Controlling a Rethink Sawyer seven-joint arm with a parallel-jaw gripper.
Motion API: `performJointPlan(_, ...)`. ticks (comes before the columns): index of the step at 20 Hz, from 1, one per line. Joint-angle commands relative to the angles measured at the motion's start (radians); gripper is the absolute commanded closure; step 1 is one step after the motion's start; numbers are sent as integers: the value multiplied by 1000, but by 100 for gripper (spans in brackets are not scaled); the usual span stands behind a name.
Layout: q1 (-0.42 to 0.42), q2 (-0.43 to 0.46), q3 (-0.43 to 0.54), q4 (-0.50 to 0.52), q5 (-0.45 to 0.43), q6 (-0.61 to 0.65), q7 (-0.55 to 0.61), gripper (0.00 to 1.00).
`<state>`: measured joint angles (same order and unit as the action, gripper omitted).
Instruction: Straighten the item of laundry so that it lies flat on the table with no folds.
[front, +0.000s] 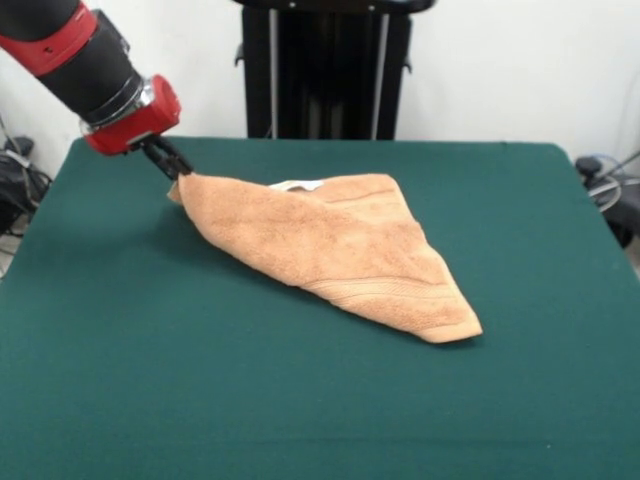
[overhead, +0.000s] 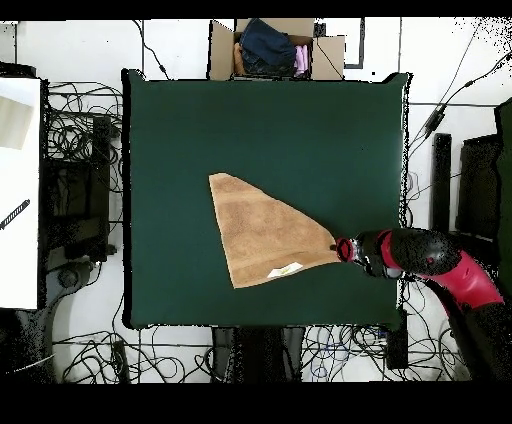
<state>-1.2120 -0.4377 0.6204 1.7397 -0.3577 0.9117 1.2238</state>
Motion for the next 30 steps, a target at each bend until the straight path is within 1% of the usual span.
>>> performJointPlan(1, -5, 29, 75, -82, -48, 81, -227, 100)
performJointPlan(11, 6, -11, 49, -88, -82, 65, -202, 100)
performJointPlan(21, -14, -29, 43, -110, -87, 93, -228, 100)
performJointPlan(30, -31, -23, 47, -151, -89, 138, -262, 100)
